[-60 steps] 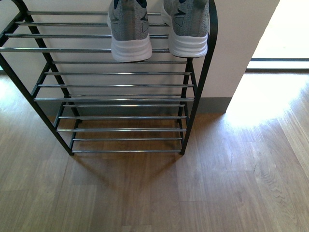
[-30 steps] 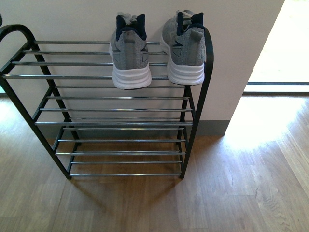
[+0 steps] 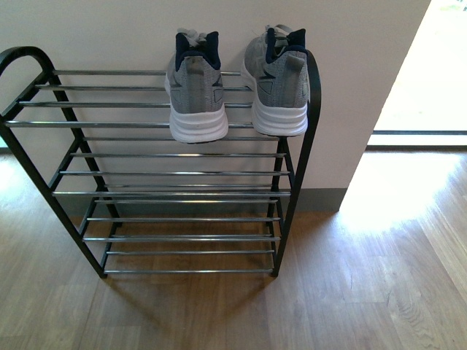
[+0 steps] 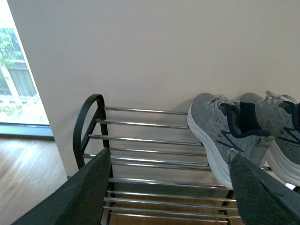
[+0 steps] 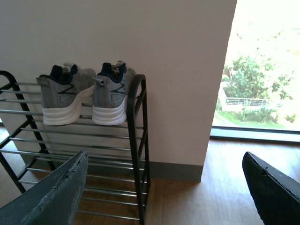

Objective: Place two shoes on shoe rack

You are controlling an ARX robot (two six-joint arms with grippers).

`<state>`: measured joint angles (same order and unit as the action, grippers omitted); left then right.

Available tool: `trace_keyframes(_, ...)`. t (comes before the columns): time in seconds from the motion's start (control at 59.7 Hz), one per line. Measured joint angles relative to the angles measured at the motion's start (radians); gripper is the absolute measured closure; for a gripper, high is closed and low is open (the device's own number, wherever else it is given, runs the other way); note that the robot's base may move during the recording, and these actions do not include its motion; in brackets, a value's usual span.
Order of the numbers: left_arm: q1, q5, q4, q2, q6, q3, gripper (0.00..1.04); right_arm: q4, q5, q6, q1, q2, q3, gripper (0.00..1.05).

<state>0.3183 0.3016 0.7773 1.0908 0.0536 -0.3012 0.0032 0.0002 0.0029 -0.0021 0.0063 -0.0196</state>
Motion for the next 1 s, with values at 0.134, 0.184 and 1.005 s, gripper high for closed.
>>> trace_keyframes(0.134, -0.06, -0.05, -0.001, -0.084, -0.029, 0.076, 0.57, 0.0, 0.0, 0.0, 0.0, 0.0, 0.0, 0.09)
trace_keyframes(0.184, -0.085, -0.074, -0.013, -0.124, -0.034, 0.106, 0.68, 0.0, 0.0, 0.0, 0.0, 0.0, 0.0, 0.09)
trace_keyframes(1.005, -0.314, -0.302, -0.301, -0.61, -0.045, 0.287, 1.04, 0.0, 0.0, 0.0, 0.0, 0.0, 0.0, 0.09)
